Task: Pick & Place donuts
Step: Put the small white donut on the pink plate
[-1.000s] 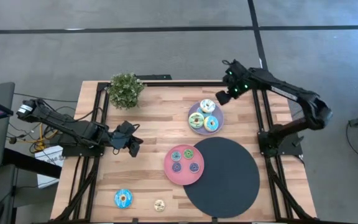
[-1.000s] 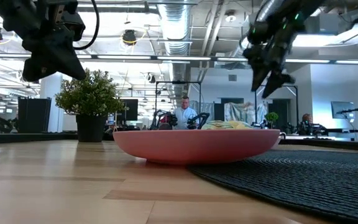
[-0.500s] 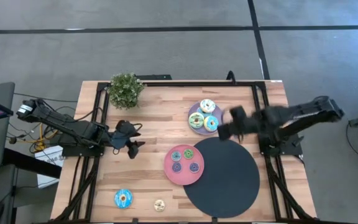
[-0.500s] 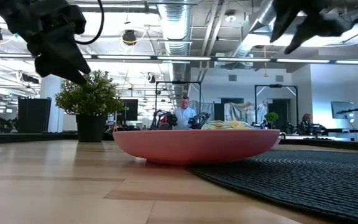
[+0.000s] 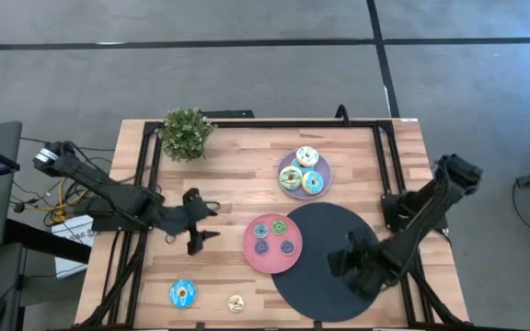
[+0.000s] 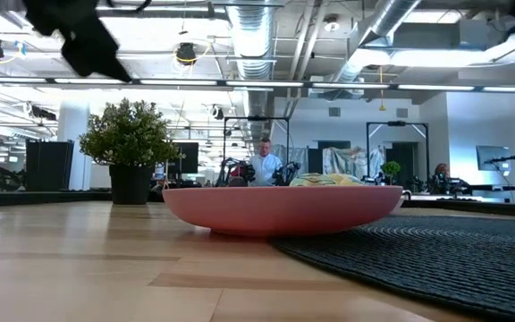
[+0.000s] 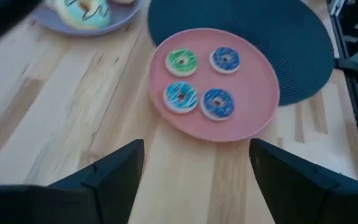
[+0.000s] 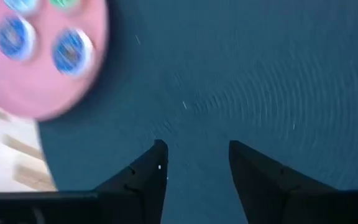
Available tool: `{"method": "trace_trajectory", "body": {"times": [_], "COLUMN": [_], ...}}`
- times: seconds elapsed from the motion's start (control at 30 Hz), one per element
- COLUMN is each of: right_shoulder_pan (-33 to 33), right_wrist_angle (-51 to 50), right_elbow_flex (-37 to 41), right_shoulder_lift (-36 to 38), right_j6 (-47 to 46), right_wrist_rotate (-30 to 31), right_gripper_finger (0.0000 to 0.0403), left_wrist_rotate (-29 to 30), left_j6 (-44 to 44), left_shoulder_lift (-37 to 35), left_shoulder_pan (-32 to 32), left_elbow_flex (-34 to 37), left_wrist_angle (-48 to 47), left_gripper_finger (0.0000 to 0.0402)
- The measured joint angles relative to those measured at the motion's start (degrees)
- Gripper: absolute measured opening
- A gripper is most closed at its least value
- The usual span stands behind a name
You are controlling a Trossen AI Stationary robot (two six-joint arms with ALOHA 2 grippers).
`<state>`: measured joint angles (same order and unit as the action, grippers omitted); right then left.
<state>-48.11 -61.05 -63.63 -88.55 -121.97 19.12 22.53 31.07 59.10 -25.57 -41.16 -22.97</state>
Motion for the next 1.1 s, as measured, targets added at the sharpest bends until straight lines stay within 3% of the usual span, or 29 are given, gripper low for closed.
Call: {"method": "trace_trajectory", "body": {"times": [0.23,0.53,0.77,0.9,1.1], "right_shoulder_pan": [-5.26,-11.28,-16.16,-17.73,-18.25], "right_wrist_angle": [10.85,10.79,10.77,10.78,10.76], "right_elbow_flex": [6.87,8.36,8.36,8.36,8.36], "right_shoulder_lift": [-0.65,-0.59,-0.59,-0.59,-0.59], "right_j6": [-0.86,3.34,4.98,4.96,4.99], "right_wrist_rotate": [-1.00,-3.83,-3.83,-3.79,-3.73], "right_gripper_finger": [0.0129,0.0111,0.0111,0.0111,0.0111], "left_wrist_rotate": [1.75,-2.03,-4.97,-8.70,-16.28], "left_j6": [2.59,15.90,28.90,37.20,47.07], "left_shoulder_lift": [18.41,43.04,58.15,63.32,64.93], "left_shoulder_pan": [-4.97,-10.24,-13.07,-14.23,-14.65], "left_elbow_flex": [-15.94,-41.00,-58.91,-63.90,-64.31], "left_wrist_angle": [-9.56,-22.65,-32.57,-33.63,-33.61], "left_gripper_finger": [0.0284,0.0284,0.0284,0.0284,0.0294]}}
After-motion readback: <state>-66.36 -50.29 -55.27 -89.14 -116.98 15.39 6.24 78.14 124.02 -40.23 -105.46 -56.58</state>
